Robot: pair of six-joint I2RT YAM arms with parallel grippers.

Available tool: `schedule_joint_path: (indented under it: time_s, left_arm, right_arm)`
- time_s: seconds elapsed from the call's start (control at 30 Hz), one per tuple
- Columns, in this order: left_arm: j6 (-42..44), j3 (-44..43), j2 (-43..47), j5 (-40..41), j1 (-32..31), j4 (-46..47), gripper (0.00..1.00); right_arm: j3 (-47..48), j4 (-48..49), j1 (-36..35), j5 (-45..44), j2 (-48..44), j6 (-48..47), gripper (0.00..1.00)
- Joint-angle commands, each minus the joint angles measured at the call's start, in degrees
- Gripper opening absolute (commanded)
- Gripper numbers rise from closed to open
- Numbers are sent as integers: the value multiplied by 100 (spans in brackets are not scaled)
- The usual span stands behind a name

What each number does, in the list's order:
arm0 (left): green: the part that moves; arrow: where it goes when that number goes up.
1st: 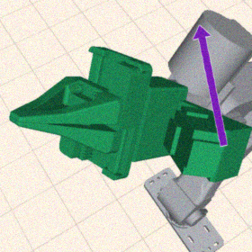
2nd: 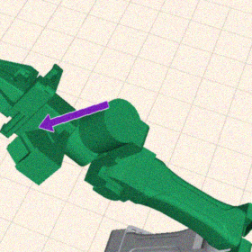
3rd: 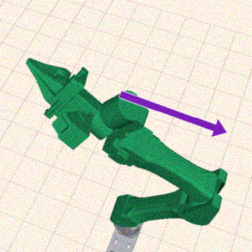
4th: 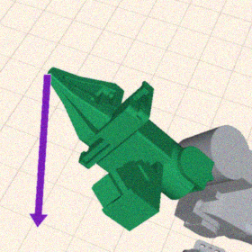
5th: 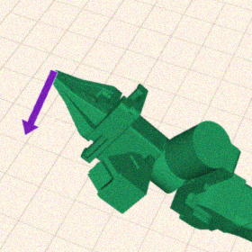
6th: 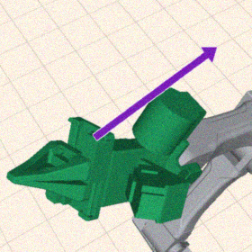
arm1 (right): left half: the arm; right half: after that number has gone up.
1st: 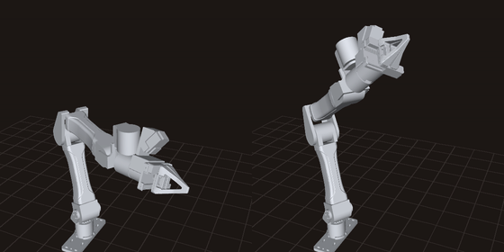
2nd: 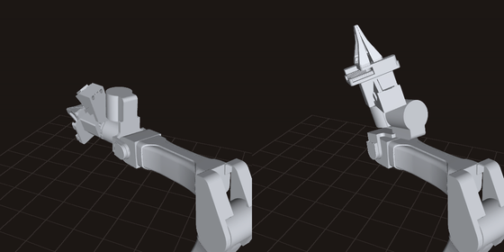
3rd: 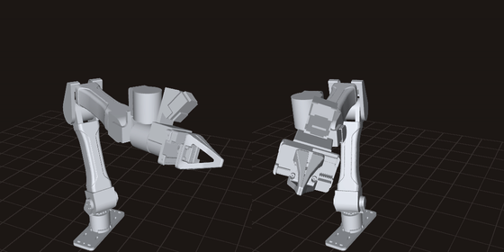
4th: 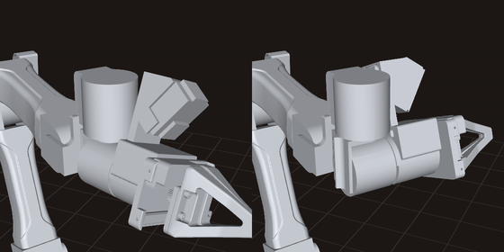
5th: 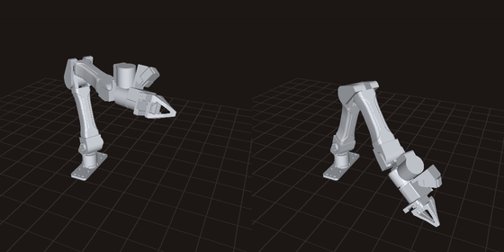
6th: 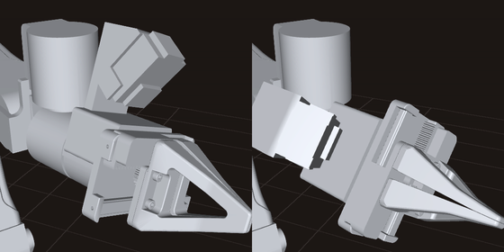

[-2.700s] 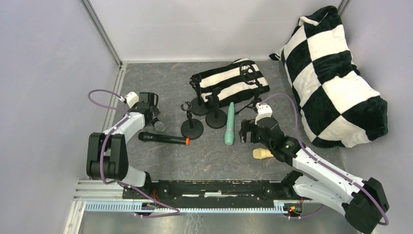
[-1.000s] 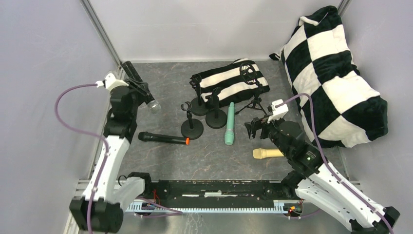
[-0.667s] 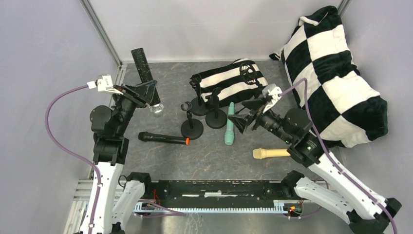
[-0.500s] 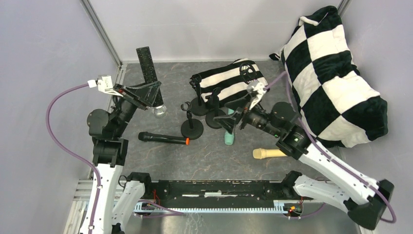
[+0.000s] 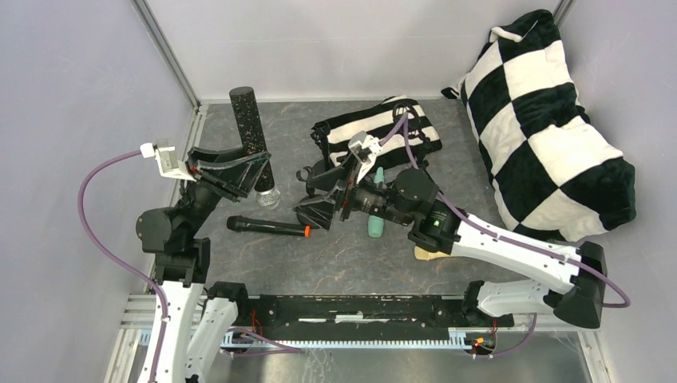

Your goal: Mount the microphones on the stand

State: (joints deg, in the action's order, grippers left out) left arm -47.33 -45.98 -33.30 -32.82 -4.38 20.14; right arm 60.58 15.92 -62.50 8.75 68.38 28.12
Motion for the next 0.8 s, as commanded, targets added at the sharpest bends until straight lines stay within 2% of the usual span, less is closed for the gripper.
schedule_joint_path:
  time_s: [0.0,0.23,0.4,0.77]
  left_arm:
    - [-356,30,200,-393,-22,582,2]
    - [-815,447,263,-557,-28,1145,2]
    - [-812,542,259,-660,-36,1174,2]
    - [-795,629,249,-804,-63,1183,2]
  right_arm:
    - [440,600,-107,-335,306,303,89]
    - [895,812,-205,-123,773,325,87]
    - [970,1077,-270,61,956,228,82]
    - [1617,927,-313,285,1719,64,67]
